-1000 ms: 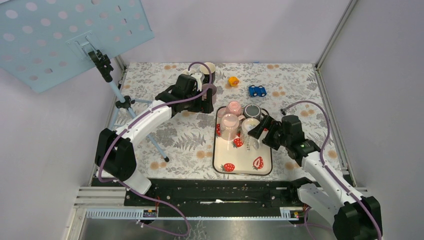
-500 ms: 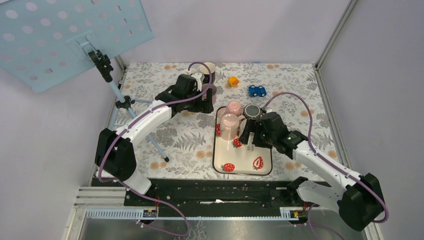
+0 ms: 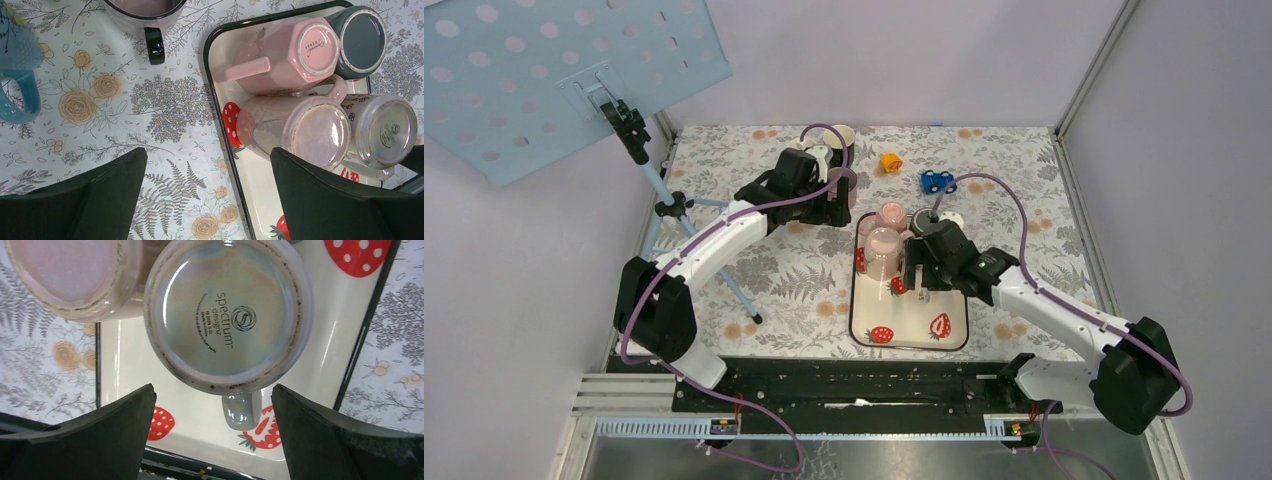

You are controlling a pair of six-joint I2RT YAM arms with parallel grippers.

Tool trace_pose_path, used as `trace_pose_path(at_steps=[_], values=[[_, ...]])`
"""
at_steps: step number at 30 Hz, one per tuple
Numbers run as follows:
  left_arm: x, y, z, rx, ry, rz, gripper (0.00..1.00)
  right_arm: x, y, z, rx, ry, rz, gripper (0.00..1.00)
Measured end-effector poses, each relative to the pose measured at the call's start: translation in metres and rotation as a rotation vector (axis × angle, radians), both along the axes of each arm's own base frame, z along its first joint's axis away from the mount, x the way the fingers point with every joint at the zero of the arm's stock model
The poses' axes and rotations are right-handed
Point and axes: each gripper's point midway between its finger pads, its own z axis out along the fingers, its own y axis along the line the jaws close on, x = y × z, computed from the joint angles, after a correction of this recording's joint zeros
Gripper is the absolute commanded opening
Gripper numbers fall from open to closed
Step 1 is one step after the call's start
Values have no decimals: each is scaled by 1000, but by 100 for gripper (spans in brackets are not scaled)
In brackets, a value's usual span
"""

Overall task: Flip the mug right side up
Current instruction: Turn over the cup on the tray.

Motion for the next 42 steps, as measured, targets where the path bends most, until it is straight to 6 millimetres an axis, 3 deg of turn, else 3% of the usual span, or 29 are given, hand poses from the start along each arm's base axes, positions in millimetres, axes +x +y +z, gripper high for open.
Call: trace_pose_path(at_steps=[14,42], values=[[0,0,0,0,0,0,99,-5,-6,-13,-139,6,55,68],[0,0,0,0,0,0,99,-1,-12,-25,-270,-23,56,44]])
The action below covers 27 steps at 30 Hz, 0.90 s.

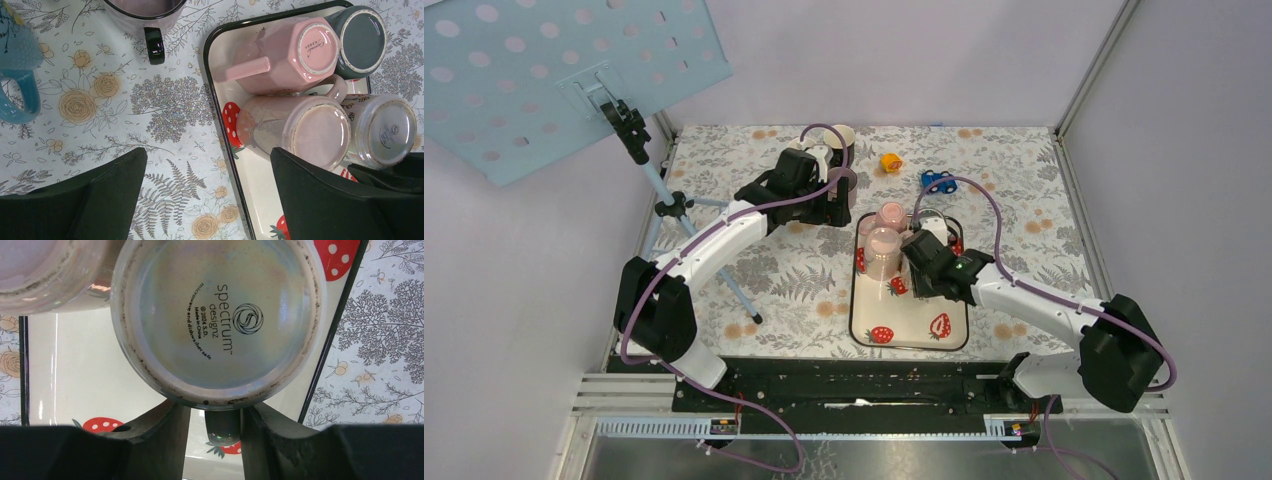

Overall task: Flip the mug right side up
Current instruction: Turn over the cup on the tray.

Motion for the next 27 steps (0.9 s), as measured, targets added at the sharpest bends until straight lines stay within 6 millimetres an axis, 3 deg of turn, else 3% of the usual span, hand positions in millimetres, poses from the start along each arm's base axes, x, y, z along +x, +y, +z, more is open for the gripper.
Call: trace_pose_path(at_steps=[27], values=[[0,0,0,0,0,0,99,-7,2,13,-83,11,23,43]])
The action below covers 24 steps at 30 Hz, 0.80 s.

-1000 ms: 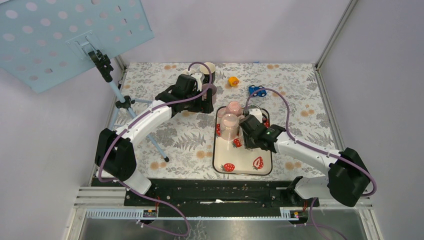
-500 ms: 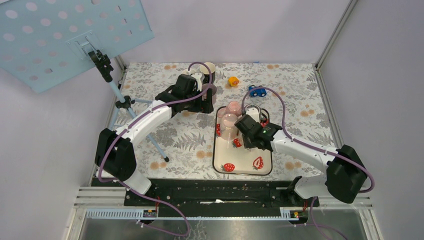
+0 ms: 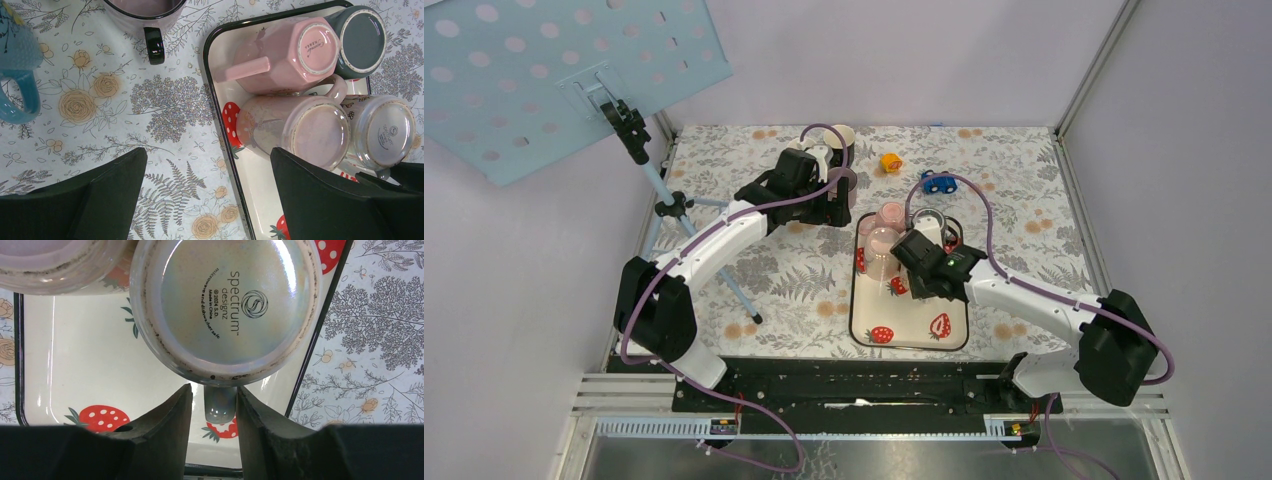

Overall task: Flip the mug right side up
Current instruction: Turn over the cup on the tray.

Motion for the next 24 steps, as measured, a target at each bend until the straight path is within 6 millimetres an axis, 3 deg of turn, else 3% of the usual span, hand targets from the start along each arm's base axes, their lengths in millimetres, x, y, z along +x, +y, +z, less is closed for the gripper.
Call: trace_pose_path(at_steps=[24], values=[[0,0,0,-3,2,2,99,-5,2,-12,-14,30,-29,39]])
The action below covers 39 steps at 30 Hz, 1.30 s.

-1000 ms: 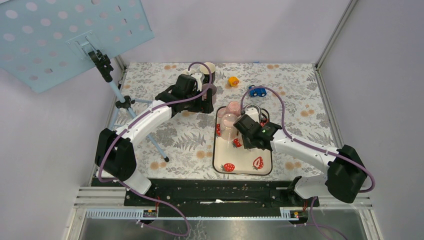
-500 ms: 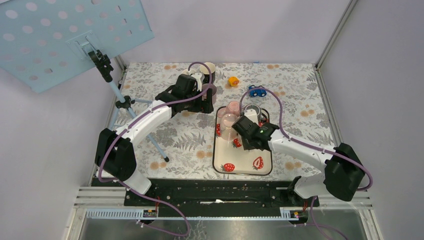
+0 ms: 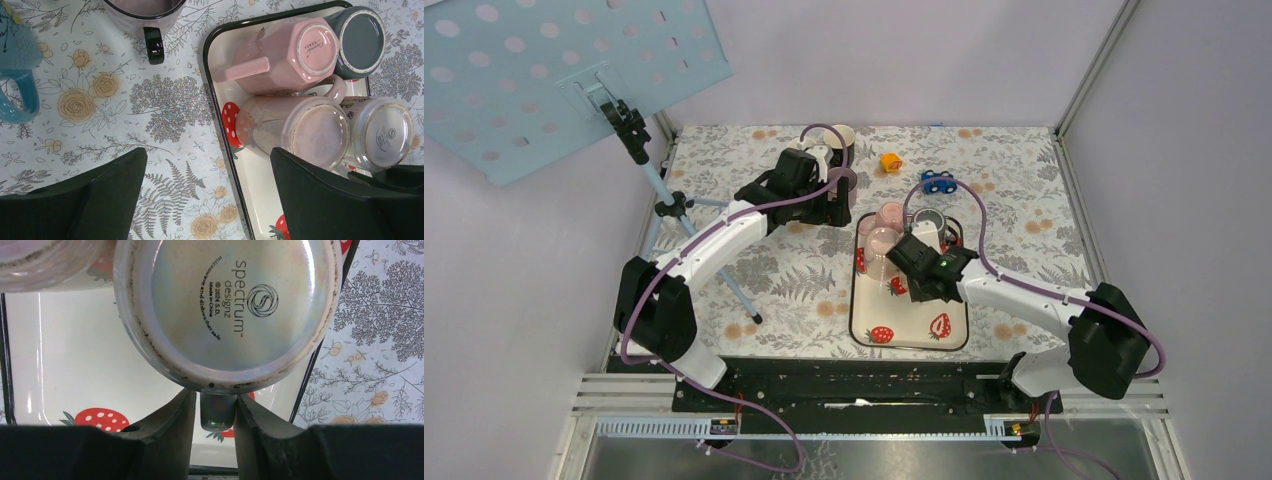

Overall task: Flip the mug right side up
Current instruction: Turn over the cup on the tray.

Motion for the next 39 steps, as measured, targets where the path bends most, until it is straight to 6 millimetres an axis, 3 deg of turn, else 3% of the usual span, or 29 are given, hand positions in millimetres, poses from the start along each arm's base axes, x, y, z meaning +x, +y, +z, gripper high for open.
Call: trace_pose_path(at_steps=[12,15,17,30,39], values=[[0,0,0,0,0,-1,99,-3,-3,-3,-17,11,-12,32],[-1,-1,-2,0,1,-2,99,-3,-3,-2,-16,9,-18,17],[-2,0,-5,3,7,-2,99,-3,-2,-2,-12,8,-21,0],[-5,-5,-4,-29,27,-9,99,-5,-6,1,-10,8,-49,0],[-10,-15,2,-97,53,-11,99,-13,-17,26,34,-34,-74,0]])
